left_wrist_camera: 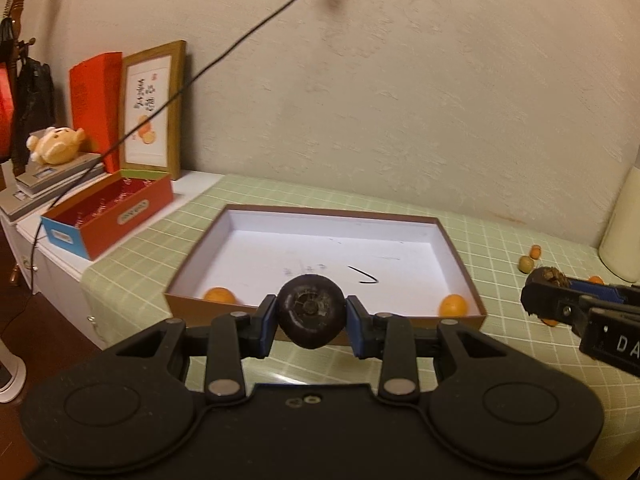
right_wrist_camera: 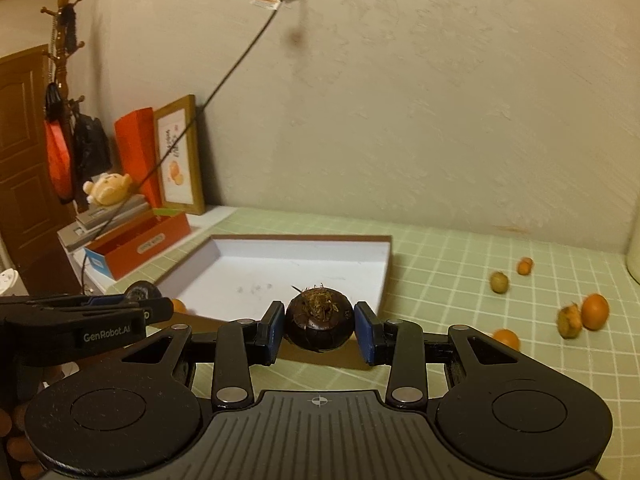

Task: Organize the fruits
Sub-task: 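Lift the chestnut with the right gripper and carry it over the box, then open the right gripper over the box while the left gripper releases its dark chestnut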

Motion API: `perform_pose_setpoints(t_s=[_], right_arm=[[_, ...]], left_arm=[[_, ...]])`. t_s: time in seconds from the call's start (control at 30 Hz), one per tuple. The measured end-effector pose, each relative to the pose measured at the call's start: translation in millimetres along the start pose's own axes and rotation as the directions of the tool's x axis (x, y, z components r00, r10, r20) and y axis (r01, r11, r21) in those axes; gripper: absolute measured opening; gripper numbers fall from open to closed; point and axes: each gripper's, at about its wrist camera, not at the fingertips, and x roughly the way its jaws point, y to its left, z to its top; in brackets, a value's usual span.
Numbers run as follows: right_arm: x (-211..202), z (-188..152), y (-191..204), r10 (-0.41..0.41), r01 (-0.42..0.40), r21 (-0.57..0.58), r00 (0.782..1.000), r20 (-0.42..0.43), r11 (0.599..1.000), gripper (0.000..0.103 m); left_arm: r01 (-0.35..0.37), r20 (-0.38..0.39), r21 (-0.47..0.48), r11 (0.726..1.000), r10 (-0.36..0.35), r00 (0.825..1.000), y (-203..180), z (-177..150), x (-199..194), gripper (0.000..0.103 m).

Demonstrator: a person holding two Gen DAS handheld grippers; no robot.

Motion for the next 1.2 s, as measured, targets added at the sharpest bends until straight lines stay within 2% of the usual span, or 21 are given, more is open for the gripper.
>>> perform_pose_setpoints(t_s=[0.53,0.87,1.2], right_arm=[[29.5,20.2,21.4,0.043,-0.043,-0.016,0.999,0.026,0.999,0.038],[46.5,26.9,17.3,0.028,-0.027,-0.024,0.999,0.025,0.999,0.038],[72.0,33.9,2.5,-0.009,0.010,-0.003,1.000,0.021,1.000,0.038]], left_arm=[[-0.047,0.031,-0.026,0.999,0.047,0.998,31.0,14.8,0.0,0.026],[-0.068,0.042,-0.053,0.996,0.070,0.997,46.3,23.9,11.4,0.026],[-0.088,0.040,-0.076,0.993,0.091,0.995,56.5,36.4,41.0,0.026]])
